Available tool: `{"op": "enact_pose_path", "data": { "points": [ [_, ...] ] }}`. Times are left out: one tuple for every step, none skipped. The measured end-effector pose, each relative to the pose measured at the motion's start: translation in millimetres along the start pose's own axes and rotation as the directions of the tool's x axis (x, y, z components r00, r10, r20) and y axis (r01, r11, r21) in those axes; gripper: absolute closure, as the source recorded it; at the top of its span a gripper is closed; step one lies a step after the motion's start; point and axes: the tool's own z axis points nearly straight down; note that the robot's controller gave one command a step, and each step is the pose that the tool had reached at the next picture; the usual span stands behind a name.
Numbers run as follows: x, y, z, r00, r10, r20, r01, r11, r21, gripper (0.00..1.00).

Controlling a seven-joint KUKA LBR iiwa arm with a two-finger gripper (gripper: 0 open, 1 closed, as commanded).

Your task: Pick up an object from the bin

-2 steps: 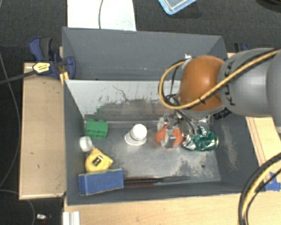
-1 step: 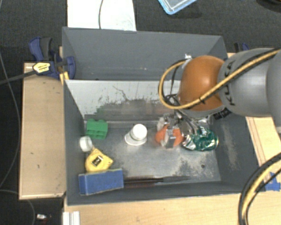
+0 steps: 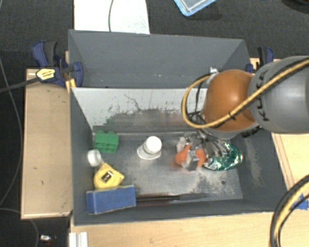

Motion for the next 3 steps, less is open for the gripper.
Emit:
{"op": "enact_pose_path", "data": {
  "points": [
    [-9.3, 7, -66, 1.000, -0.010, -0.001, 0.010, 1.000, 0.000, 1.00],
    [3.7, -1, -156, 1.000, -0.016, -0.011, 0.016, 1.000, -0.001, 1.00],
    [-2.8, 0, -194, 1.000, -0.008, -0.006, 0.008, 1.000, -0.001, 1.00]
  ]
}}
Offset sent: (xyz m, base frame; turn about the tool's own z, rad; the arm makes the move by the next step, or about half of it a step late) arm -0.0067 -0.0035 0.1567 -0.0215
